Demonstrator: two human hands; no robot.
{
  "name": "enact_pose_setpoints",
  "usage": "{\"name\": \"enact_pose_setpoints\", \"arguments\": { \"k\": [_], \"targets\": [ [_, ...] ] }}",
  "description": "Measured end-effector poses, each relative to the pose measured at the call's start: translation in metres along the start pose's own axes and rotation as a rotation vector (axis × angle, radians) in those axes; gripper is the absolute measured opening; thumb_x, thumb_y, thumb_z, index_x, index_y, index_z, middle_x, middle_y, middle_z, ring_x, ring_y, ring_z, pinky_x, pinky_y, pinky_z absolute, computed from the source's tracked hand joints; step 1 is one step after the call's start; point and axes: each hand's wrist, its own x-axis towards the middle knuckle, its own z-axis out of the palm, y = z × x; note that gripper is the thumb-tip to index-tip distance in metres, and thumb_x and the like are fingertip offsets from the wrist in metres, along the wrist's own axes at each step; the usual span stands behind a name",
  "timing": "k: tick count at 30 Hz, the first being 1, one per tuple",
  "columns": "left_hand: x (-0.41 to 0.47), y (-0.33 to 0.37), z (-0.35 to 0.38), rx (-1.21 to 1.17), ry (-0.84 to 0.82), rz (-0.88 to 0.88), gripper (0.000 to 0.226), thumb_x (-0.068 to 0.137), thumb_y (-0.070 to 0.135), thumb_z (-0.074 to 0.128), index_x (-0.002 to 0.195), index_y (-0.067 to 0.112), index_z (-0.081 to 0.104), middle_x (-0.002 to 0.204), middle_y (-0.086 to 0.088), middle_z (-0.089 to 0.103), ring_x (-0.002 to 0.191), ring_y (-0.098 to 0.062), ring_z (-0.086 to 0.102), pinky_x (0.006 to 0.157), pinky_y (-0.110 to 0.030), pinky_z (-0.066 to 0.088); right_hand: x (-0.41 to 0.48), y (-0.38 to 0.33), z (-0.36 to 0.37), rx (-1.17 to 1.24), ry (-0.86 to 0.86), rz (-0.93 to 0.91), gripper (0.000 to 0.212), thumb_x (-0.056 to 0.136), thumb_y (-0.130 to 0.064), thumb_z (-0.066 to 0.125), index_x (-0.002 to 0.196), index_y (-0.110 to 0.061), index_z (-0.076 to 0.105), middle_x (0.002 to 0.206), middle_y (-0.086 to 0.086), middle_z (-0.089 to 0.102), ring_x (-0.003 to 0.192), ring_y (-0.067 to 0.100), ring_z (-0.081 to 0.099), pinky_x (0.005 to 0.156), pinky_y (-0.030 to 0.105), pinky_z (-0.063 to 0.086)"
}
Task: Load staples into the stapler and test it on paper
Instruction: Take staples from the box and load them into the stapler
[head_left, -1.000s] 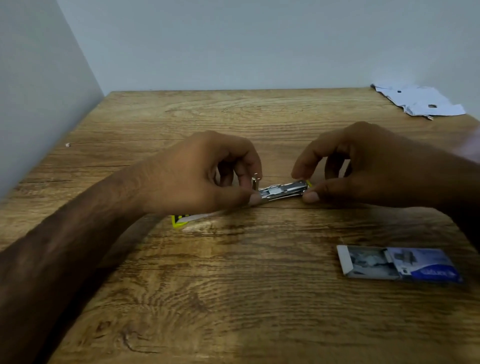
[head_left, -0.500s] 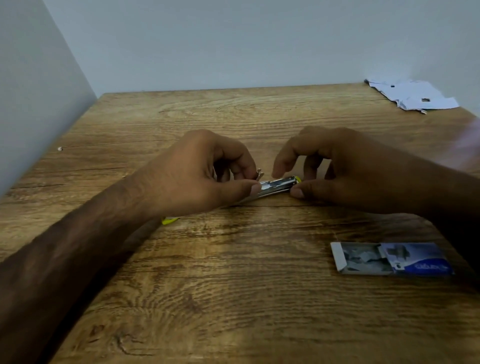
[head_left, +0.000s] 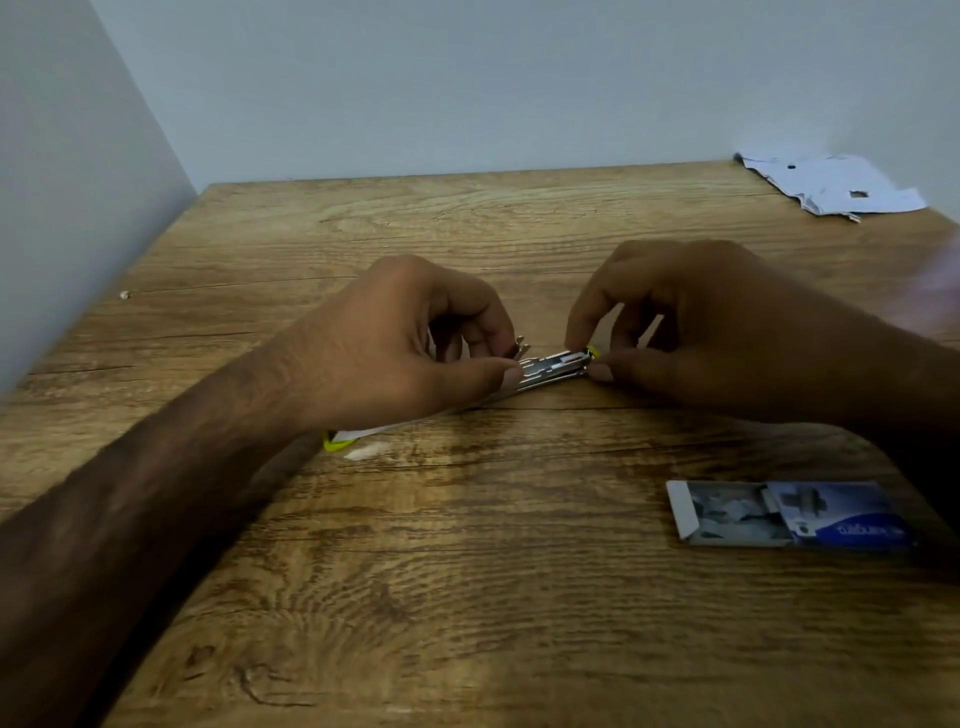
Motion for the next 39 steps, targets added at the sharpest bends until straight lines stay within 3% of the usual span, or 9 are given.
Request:
{"name": "enact_pose_setpoints", "arguments": {
  "k": [4, 8, 11, 14, 21, 25, 28, 34, 39],
  "targets": [
    [0.0, 0.0, 0.0, 0.014, 0.002, 0.0, 0.009, 0.083, 0.033, 0.084, 0.084, 0.029, 0.076, 0.069, 0.015, 0.071, 0.056, 0.001, 0.058, 0.052, -0.019, 0.046, 0.0, 0.002, -0.003, 0.004, 0.02, 0.024, 0.019, 0.075, -0.03, 0.079, 0.09, -0.037, 0.069, 0.096, -0.029, 0.069, 0.081, -0.002, 0.071, 0.075, 0.033, 0.061],
    [0.0, 0.001, 0.0, 0.028, 0.009, 0.0, 0.009, 0.083, 0.032, 0.084, 0.087, 0.029, 0.077, 0.071, 0.015, 0.071, 0.055, 0.0, 0.058, 0.051, -0.014, 0.044, 0.001, 0.003, 0.0, 0.013, -0.002, 0.008, 0.029, 0.079, -0.018, 0.083, 0.092, -0.037, 0.066, 0.093, -0.033, 0.068, 0.079, -0.003, 0.07, 0.067, 0.024, 0.058],
    [0.0, 0.003, 0.002, 0.011, 0.012, 0.002, 0.021, 0.084, 0.031, 0.083, 0.102, 0.032, 0.072, 0.077, 0.009, 0.072, 0.06, -0.006, 0.06, 0.054, -0.024, 0.049, 0.002, 0.006, -0.001, 0.054, 0.003, 0.029, 0.035, 0.077, -0.014, 0.084, 0.093, -0.037, 0.064, 0.096, -0.021, 0.071, 0.081, 0.0, 0.071, 0.064, 0.019, 0.059],
    [-0.001, 0.005, 0.004, 0.054, 0.01, 0.02, 0.034, 0.085, 0.034, 0.082, 0.115, 0.035, 0.066, 0.084, 0.007, 0.072, 0.064, -0.006, 0.061, 0.057, -0.018, 0.049, 0.004, 0.008, -0.001, 0.099, -0.001, 0.059, 0.037, 0.077, -0.011, 0.085, 0.095, -0.036, 0.063, 0.097, -0.011, 0.074, 0.08, 0.004, 0.073, 0.062, 0.02, 0.059],
    [0.001, 0.006, 0.004, 0.039, -0.015, 0.009, 0.027, 0.084, 0.033, 0.083, 0.108, 0.033, 0.071, 0.082, 0.008, 0.072, 0.061, -0.007, 0.059, 0.057, -0.024, 0.048, 0.005, 0.008, 0.0, 0.122, -0.005, 0.093, 0.036, 0.078, -0.008, 0.084, 0.097, -0.032, 0.065, 0.096, -0.007, 0.074, 0.077, 0.006, 0.073, 0.061, 0.017, 0.057],
    [-0.003, 0.002, -0.016, 0.136, -0.191, -0.002, 0.041, 0.074, 0.052, 0.082, 0.11, 0.039, 0.067, 0.086, 0.008, 0.068, 0.066, -0.01, 0.064, 0.057, -0.026, 0.052, 0.004, 0.009, 0.0, 0.106, -0.002, 0.098, 0.035, 0.079, -0.009, 0.084, 0.098, -0.031, 0.065, 0.094, -0.008, 0.073, 0.075, 0.005, 0.072, 0.062, 0.015, 0.056],
    [-0.01, -0.006, -0.04, 0.206, -0.306, -0.059, 0.035, 0.07, 0.056, 0.081, 0.1, 0.043, 0.069, 0.091, 0.011, 0.066, 0.073, -0.011, 0.067, 0.058, -0.023, 0.055, 0.003, 0.009, -0.001, 0.066, 0.006, 0.098, 0.033, 0.079, -0.014, 0.084, 0.099, -0.033, 0.065, 0.092, -0.011, 0.074, 0.073, 0.005, 0.072, 0.063, 0.014, 0.057],
    [-0.01, -0.017, -0.052, 0.139, -0.165, -0.017, 0.014, 0.083, 0.038, 0.081, 0.095, 0.039, 0.075, 0.085, 0.01, 0.075, 0.071, -0.008, 0.07, 0.059, -0.017, 0.055, 0.0, 0.008, -0.011, 0.056, 0.061, 0.135, 0.035, 0.065, -0.035, 0.078, 0.097, -0.035, 0.065, 0.089, -0.009, 0.075, 0.074, 0.004, 0.073, 0.065, 0.024, 0.061],
    [-0.003, -0.008, -0.033, -0.189, 0.135, 0.065, 0.028, 0.08, 0.014, 0.086, 0.105, 0.014, 0.074, 0.081, -0.006, 0.075, 0.067, -0.012, 0.07, 0.067, -0.023, 0.06, 0.0, 0.01, -0.015, 0.209, 0.179, 0.127, 0.032, 0.068, -0.017, 0.084, 0.096, -0.025, 0.071, 0.092, -0.004, 0.077, 0.077, 0.019, 0.077, 0.077, 0.043, 0.065]
  ]
}}
